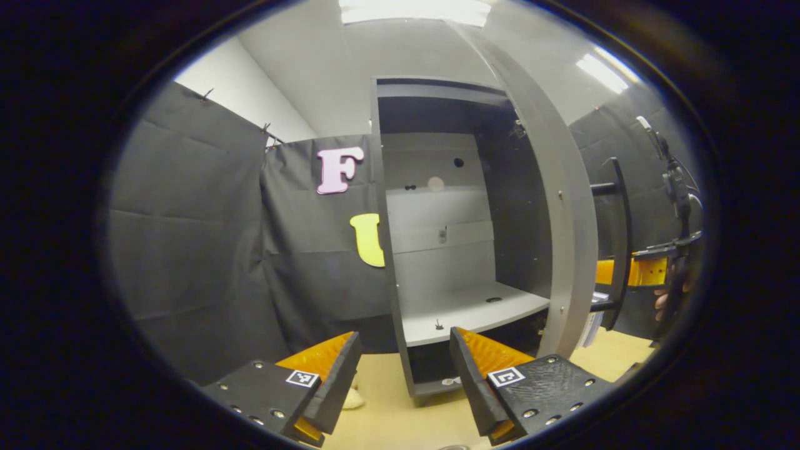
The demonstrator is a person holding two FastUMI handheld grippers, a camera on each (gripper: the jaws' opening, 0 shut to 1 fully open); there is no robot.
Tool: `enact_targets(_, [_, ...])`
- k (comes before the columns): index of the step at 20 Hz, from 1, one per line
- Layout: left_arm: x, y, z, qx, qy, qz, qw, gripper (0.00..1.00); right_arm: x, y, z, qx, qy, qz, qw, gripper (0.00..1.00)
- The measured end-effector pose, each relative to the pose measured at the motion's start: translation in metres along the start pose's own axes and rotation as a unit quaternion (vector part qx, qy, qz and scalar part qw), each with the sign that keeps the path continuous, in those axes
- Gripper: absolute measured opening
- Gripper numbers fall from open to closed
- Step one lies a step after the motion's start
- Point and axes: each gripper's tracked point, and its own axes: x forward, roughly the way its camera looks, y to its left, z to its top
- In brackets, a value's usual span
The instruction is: Open the cabinet door with the right hand, grasp the bottle in the cabinet with the left hand and place it on the coaster, then close the cabinet door with the right hand.
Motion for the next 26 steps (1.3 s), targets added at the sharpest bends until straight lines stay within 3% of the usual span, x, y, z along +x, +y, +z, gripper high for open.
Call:
enact_targets(2, [-0.001, 0.003, 0.001, -0.003, 0.002, 0.007, 1.000, 0.87, 0.004, 0.000, 0.003, 0.003, 0.002, 0.006, 1.000, 0.94])
enact_targets(4, [0.000, 0.003, -0.001, 0.000, 0.004, 0.009, 1.000, 0.78, 0.008, -0.001, 0.005, -0.004, 0.001, 0.010, 1.000, 0.94])
enact_targets(6, [0.001, 0.004, -0.002, 0.004, 0.007, 0.010, 1.000, 0.87, 0.012, -0.002, 0.002, -0.007, 0.004, 0.012, 1.000, 0.94])
enact_targets(7, [0.001, 0.004, -0.002, 0.006, 0.010, 0.011, 1.000, 0.82, 0.014, -0.003, 0.001, -0.005, 0.007, 0.015, 1.000, 0.94])
enact_targets(8, [0.000, 0.004, -0.002, 0.005, 0.012, 0.012, 1.000, 0.87, 0.016, -0.003, -0.001, -0.003, 0.010, 0.017, 1.000, 0.94])
enact_targets(9, [0.000, 0.006, -0.002, 0.005, 0.012, 0.015, 1.000, 0.82, 0.016, -0.004, -0.001, -0.003, 0.011, 0.020, 1.000, 0.94])
enact_targets(14, [0.001, 0.008, -0.002, 0.009, 0.009, 0.028, 1.000, 0.87, 0.014, -0.006, -0.001, -0.014, 0.003, 0.034, 0.999, 0.94])
enact_targets(15, [0.002, 0.007, -0.001, 0.012, 0.006, 0.029, 0.999, 0.78, 0.013, -0.007, -0.001, -0.016, 0.000, 0.037, 0.999, 0.94])
enact_targets(17, [0.004, 0.009, 0.000, 0.019, -0.004, 0.036, 0.999, 0.87, 0.012, -0.011, -0.005, -0.019, -0.005, 0.040, 0.999, 0.94])
enact_targets(21, [0.001, 0.005, 0.005, 0.022, -0.005, 0.033, 0.999, 0.87, 0.010, -0.017, -0.010, -0.011, 0.001, 0.038, 0.999, 0.94])
enact_targets(22, [0.002, 0.004, 0.007, 0.023, -0.010, 0.030, 0.999, 0.82, 0.009, -0.018, -0.008, -0.012, 0.001, 0.040, 0.999, 0.94])
enact_targets(23, [0.002, 0.003, 0.007, 0.023, -0.012, 0.029, 0.999, 0.87, 0.008, -0.019, -0.005, -0.015, -0.002, 0.040, 0.999, 0.94])
enact_targets(26, [0.002, -0.006, 0.003, -0.003, -0.002, 0.027, 1.000, 0.84, 0.010, -0.025, -0.008, -0.022, -0.002, 0.036, 0.999, 0.94])
